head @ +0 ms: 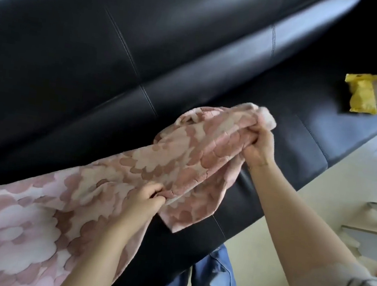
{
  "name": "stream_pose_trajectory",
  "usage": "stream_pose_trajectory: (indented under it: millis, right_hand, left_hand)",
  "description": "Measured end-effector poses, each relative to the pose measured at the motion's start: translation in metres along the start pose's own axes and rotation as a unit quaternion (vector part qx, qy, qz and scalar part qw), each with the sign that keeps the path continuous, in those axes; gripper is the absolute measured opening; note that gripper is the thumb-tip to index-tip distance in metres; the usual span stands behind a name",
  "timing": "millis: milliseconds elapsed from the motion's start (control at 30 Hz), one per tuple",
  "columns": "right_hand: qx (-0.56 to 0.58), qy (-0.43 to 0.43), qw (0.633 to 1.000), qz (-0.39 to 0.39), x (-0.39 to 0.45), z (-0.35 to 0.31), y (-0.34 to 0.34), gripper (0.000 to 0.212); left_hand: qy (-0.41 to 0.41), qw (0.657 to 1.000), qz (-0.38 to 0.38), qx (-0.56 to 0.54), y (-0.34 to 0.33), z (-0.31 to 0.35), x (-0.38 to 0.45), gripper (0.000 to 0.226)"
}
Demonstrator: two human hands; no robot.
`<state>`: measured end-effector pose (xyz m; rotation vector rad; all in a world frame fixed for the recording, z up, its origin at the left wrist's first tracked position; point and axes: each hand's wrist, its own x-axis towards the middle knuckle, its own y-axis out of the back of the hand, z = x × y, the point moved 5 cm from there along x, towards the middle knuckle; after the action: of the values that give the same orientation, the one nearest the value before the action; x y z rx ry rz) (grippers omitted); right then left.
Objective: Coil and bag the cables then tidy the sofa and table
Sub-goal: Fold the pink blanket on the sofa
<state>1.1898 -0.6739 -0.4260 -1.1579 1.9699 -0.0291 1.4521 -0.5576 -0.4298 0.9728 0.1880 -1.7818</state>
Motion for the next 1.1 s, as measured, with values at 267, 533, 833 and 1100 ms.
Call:
stream_pose_trajectory:
  millis: [267, 533, 833, 1100]
  right_hand:
    - [0.133, 0.188, 0.970, -0.074, -0.047, -0.085, -0.052, 0.008]
    - [0.024, -0.089, 0.964, 0.249, -0.032, 0.056, 0.136, 0.036]
    - [-0.053, -0.194, 0.957, 0.209, 0.010, 0.081, 0.215, 0.043]
    - [-0.214, -0.203, 0.948, 0.117, 0.081, 0.032, 0.238, 0.011]
  left_hand:
    - [-0.073, 0.997, 0.017, -0.026, -0.002, 0.037, 0.000, 0.033]
    - [0.029, 0.952, -0.167, 0.254, -0.054, -0.002, 0.006, 0.030]
    - [-0.055, 0.987, -0.063, 0.137, -0.090, 0.074, 0.078, 0.025]
    - [-0.049, 0.987, 0.012, 0.154, -0.136, 0.143, 0.159, 0.021]
